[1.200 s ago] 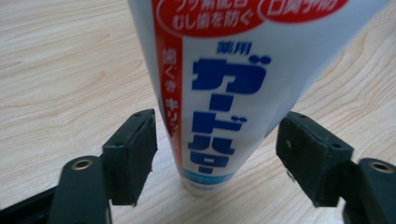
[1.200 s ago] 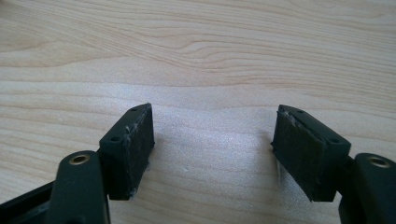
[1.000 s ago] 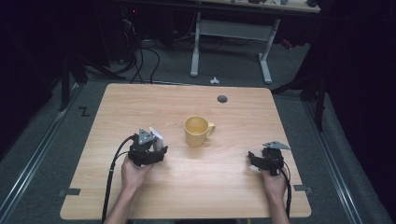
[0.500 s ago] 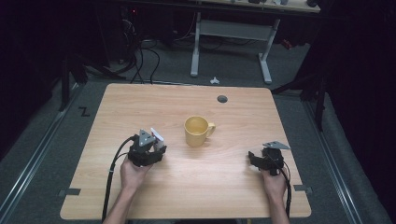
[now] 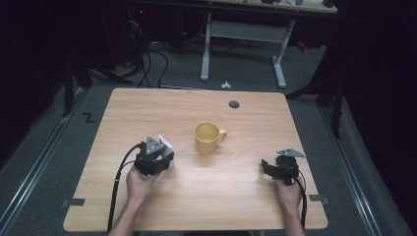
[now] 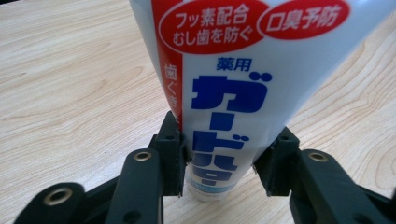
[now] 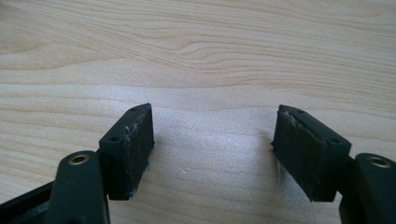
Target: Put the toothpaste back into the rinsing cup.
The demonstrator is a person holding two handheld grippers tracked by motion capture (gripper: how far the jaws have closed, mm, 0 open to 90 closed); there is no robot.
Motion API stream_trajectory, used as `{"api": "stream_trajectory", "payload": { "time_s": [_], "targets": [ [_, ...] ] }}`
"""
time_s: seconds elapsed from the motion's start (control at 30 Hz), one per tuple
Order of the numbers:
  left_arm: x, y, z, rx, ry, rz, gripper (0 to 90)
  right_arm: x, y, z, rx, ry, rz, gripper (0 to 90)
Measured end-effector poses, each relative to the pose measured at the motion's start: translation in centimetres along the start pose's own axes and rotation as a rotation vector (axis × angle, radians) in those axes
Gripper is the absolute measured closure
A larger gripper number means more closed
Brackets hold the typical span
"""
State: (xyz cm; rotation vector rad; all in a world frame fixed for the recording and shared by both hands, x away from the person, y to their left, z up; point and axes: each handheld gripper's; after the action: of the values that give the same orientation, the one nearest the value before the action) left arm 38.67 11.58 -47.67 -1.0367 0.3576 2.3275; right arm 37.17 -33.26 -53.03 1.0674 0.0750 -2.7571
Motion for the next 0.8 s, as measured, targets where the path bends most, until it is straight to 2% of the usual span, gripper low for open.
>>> {"api": "stream_trajectory", "payload": {
  "time_s": [0.4, 0.53, 0.63, 0.67, 0.8],
  "targets": [
    [-0.05, 0.01, 0.10, 0.007, -0.005, 0.003, 64.6, 0.00, 0.00, 0.00, 0.000, 0.000, 0.000, 29.3],
    [-0.08, -0.04, 0.16, 0.021, -0.005, 0.009, 65.1, 0.00, 0.00, 0.00, 0.000, 0.000, 0.000, 29.3],
    [-0.14, -0.12, 0.27, 0.046, 0.002, 0.021, 65.6, 0.00, -0.02, -0.01, 0.001, 0.002, 0.000, 29.3],
    [-0.19, -0.21, 0.36, 0.066, 0.005, 0.032, 65.7, 0.00, -0.03, -0.01, 0.001, 0.002, 0.000, 29.3],
    [-0.47, -0.12, 0.51, 0.073, 0.003, 0.025, 66.0, 0.00, -0.03, -0.01, 0.002, 0.002, 0.000, 29.3]
  ]
}}
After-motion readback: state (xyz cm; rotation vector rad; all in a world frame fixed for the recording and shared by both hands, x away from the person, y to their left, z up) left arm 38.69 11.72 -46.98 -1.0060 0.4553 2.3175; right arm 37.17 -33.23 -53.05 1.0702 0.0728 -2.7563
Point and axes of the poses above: each handheld gripper's, and its own axes: z roughly backward along the jaws, x roughly out of its underside, y roughly to its right, and after that the axes turned 4 degrees about -y, right-handed
